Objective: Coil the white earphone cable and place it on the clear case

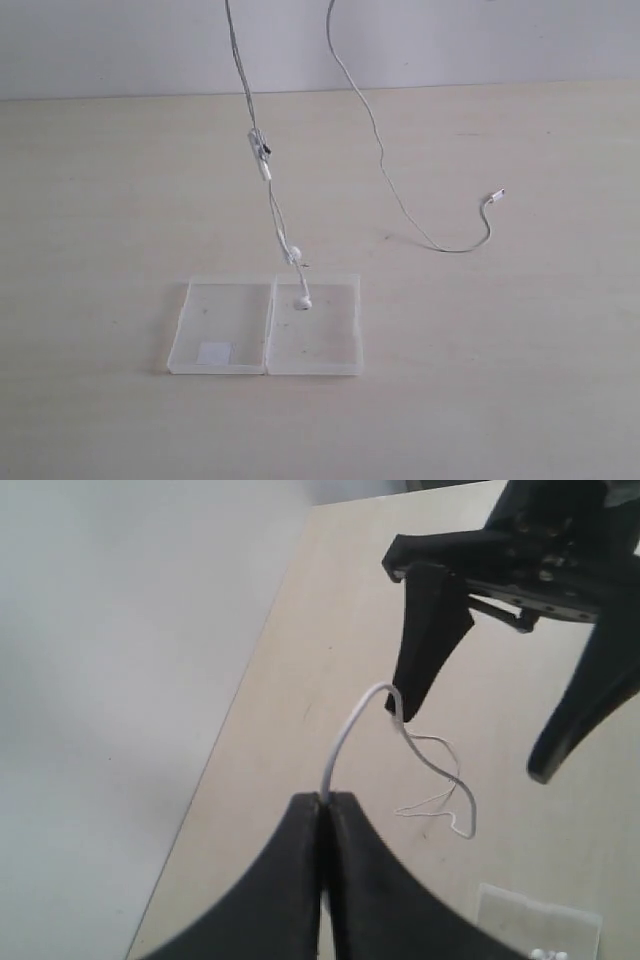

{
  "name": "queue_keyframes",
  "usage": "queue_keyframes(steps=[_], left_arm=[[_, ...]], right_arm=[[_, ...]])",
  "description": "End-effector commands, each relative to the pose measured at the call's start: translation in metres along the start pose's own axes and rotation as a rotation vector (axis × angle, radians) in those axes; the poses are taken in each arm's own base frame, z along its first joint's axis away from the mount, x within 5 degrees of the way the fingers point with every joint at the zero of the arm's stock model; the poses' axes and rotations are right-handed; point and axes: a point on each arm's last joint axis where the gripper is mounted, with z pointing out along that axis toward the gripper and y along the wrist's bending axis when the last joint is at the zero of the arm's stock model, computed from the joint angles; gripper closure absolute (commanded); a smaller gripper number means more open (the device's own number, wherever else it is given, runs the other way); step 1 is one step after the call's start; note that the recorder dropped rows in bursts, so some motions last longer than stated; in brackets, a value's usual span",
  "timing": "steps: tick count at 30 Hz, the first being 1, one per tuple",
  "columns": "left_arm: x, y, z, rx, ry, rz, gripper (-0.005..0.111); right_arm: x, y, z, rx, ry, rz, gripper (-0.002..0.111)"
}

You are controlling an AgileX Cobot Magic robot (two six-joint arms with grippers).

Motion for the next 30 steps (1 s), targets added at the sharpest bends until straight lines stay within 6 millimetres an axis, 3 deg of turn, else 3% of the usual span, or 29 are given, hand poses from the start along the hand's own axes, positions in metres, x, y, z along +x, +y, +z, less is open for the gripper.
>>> queue_keyframes(steps=[1,7,17,25,27,30], left_arm=[[0.000,0.001,-0.001,-0.005,-0.004,0.003,0.107],[0.000,0.001,-0.001,-0.005,-0.004,0.018,0.107],[0.000,0.001,-0.001,-0.007,-0.005,0.029,0.107],[0.000,0.000,-0.001,-0.004,-0.005,0.028,0.107],[0.000,0.000,-0.001,-0.004,-0.005,0.028,0.107],[0.000,0.000,-0.001,-0.004,-0.005,0.028,0.107]], right_arm=[[0.007,-0.021,0.012,0.024,-0.094,0.059,0.041],[0.024,-0.032,0.026,-0.065,-0.141,0.102,0.041],[0.039,-0.032,0.040,-0.156,-0.126,0.152,0.042],[0.051,-0.031,0.055,-0.071,0.018,0.166,0.045],[0.053,-0.032,0.055,-0.060,0.031,0.167,0.050],[0.050,-0.033,0.055,-0.047,0.011,0.175,0.074]])
